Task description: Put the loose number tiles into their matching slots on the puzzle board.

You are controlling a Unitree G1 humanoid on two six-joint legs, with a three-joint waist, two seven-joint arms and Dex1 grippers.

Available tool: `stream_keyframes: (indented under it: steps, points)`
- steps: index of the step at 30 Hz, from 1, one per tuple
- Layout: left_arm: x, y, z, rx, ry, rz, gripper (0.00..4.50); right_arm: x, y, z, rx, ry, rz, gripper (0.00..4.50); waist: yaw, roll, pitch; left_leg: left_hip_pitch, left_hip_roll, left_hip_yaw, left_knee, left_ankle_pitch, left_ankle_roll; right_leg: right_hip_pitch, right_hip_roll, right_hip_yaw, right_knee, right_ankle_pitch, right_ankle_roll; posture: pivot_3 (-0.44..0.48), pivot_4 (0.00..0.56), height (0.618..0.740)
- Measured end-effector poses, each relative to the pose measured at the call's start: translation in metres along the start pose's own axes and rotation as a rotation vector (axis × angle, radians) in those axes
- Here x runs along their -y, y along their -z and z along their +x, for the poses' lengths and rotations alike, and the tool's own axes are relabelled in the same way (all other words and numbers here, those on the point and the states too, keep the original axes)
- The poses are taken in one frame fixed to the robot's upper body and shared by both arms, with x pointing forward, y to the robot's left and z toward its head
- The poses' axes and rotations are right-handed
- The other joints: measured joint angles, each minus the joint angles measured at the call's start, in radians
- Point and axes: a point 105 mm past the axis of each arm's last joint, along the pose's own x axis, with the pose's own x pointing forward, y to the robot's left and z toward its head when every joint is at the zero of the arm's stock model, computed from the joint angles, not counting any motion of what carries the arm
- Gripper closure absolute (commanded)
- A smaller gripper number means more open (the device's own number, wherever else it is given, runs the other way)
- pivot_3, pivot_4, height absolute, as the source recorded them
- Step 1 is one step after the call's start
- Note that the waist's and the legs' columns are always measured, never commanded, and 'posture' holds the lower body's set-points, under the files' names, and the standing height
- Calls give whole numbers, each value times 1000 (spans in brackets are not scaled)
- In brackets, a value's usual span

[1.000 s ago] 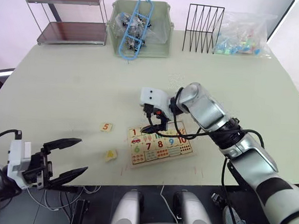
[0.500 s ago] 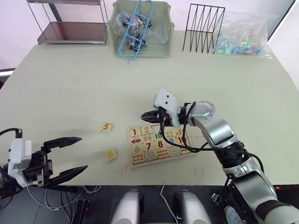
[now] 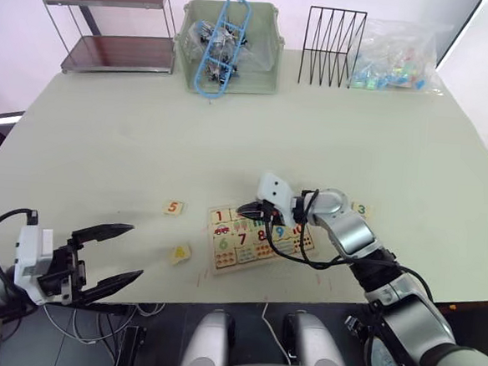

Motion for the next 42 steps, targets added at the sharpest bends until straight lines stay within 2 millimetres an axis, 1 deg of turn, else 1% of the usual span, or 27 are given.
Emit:
stream_keyframes:
  steps: [4,6,8,11,13,15,20,22,24,27,28,31,33,34,35,36,37,38,39,42]
  points:
    - [0,1,0,0,-12,-3,0,-2,0,0,12,4,11,4421,1,0,0,1,0,0,0,0,0,1,0,0,0,0,0,0,150,740]
    - [-2,4,3,0,-32,-5,0,-3,-3,0,53,16,43,4421,1,0,0,1,0,0,0,0,0,1,0,0,0,0,0,0,150,740]
    - [-3,4,5,12,-59,-8,0,0,-11,-4,101,39,72,4421,1,0,0,1,0,0,0,0,0,1,0,0,0,0,0,0,150,740]
    - [-6,5,7,17,-97,-10,0,7,-30,-22,183,96,72,4421,2,0,0,1,0,0,0,0,0,1,0,0,0,0,0,0,150,740]
    - [-10,7,9,18,-160,-10,0,8,-33,-36,235,147,85,4421,6,0,0,0,0,-1,0,0,0,2,0,-1,-1,0,0,0,150,740]
    - [-14,12,10,7,-220,-20,0,10,-26,-49,259,208,118,4421,7,0,0,0,0,-1,0,0,0,2,0,-1,-1,0,0,0,150,740]
    - [-18,18,11,-10,-276,-45,0,13,-4,-79,228,332,140,4421,6,0,0,1,0,-1,0,0,0,2,0,0,0,0,0,0,150,740]
    - [-18,20,12,-13,-284,-54,0,15,8,-92,216,413,159,4421,5,-1,0,1,0,-1,0,0,0,2,0,0,0,0,0,0,150,740]
    - [-18,22,13,-15,-293,-61,0,12,18,-108,207,495,167,4421,6,-1,0,1,0,0,0,0,0,2,0,0,0,0,0,0,150,740]
    - [-18,25,14,-6,-317,-83,0,3,36,-134,181,592,184,4421,9,-1,0,1,0,2,0,0,0,2,0,0,-1,0,1,0,150,740]
    - [-17,26,14,-7,-321,-86,0,1,39,-137,172,604,188,4421,9,-1,0,1,0,3,0,0,0,2,0,0,-1,0,1,0,150,740]
    - [-17,28,14,-2,-344,-96,0,-11,51,-162,166,691,210,3658,10,-1,0,2,0,5,1,0,0,3,0,1,-1,0,1,0,150,740]
    - [-16,33,11,-2,-383,-122,0,-21,66,-189,146,787,250,2678,12,-1,-1,2,0,6,1,0,0,3,0,1,-1,-1,1,0,150,740]
    - [-15,36,9,-8,-402,-139,0,-26,72,-201,136,835,267,2047,13,-1,-1,2,0,6,1,0,0,3,0,1,-1,-1,1,0,150,740]
    - [-15,38,8,-13,-411,-147,0,-29,76,-207,131,861,275,1709,13,-2,-1,2,0,7,1,0,0,3,0,2,-1,-1,1,0,150,740]
    - [-15,38,7,-14,-421,-148,0,-37,79,-217,125,893,282,993,13,-2,-1,3,0,7,1,0,0,3,1,2,-1,-2,-1,0,150,740]
    - [-15,38,6,-15,-424,-148,0,-38,80,-218,124,897,282,699,12,-2,-1,3,0,7,1,0,0,3,1,2,-1,-2,-1,0,150,740]
    - [-15,39,5,-19,-431,-149,0,-43,80,-221,133,906,287,133,11,-2,-1,4,1,8,1,0,0,3,1,3,0,-3,0,0,150,740]
    - [-14,40,4,-20,-438,-148,0,-48,80,-225,138,913,290,49,11,-2,-1,4,1,8,1,0,0,3,1,3,0,-4,0,0,150,740]
    - [-9,46,-1,-32,-470,-171,0,-60,85,-237,135,943,305,49,9,-2,-1,5,1,10,1,0,0,4,1,5,0,-4,1,0,150,740]
